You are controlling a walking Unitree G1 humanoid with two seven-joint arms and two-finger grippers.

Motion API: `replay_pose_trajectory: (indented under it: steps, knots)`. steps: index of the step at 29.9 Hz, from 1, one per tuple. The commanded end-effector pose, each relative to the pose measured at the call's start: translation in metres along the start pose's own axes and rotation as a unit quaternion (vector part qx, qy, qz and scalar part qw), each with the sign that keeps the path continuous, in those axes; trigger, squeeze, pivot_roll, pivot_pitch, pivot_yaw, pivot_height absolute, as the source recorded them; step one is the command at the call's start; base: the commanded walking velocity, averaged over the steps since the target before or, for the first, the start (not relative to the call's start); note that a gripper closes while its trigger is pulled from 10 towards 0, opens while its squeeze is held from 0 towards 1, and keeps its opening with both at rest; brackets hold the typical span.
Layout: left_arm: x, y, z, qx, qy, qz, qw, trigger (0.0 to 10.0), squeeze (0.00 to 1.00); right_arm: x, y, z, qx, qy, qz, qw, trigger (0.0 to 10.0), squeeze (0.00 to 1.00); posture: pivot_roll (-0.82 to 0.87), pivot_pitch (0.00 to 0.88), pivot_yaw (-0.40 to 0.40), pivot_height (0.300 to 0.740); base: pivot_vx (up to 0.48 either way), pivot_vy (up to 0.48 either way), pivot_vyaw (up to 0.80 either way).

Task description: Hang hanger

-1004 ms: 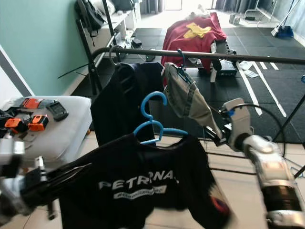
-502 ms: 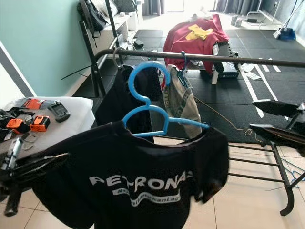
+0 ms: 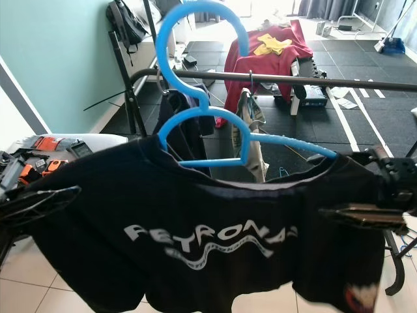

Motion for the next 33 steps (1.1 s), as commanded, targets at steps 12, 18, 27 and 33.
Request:
replay_pose_trajectory:
  steps: [12,18,27,33]
  knots:
    - [0.013,-0.006,-0.016,0.021,-0.015,0.015,1.000,10.0,0.00,0.013,0.007,-0.008,-0.039,0.028,-0.027,0.999,0.0,0.00,-0.15,0.041,0.041,0.740,0.000,0.000,0.00]
    - [0.011,-0.009,-0.028,0.042,-0.035,0.016,0.998,10.0,0.00,0.023,0.010,-0.014,-0.057,0.057,-0.041,0.996,0.0,0.00,-0.15,0.042,0.040,0.740,0.000,0.000,0.00]
    - [0.002,-0.031,-0.068,0.173,-0.068,0.032,0.982,10.0,0.00,0.032,0.019,-0.027,-0.119,0.084,-0.067,0.987,0.0,0.00,-0.15,0.040,0.042,0.740,0.000,0.000,0.00]
    - [0.002,-0.048,-0.086,0.282,-0.032,0.064,0.957,10.0,0.00,0.017,0.025,-0.020,-0.145,0.058,-0.046,0.987,0.0,0.00,-0.15,0.038,0.039,0.740,0.000,0.000,0.00]
Point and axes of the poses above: a point about 5 cm out from each wrist's last joint towards the gripper, its own z axis pointing out of the wrist towards the gripper, its own x axis along the axis of the wrist's last joint, y = z × x, the point moved 2 cm from there along z, pointing out of the wrist towards the gripper, and after that the axes turned 8 degrees about z, right-handed, at the moved point
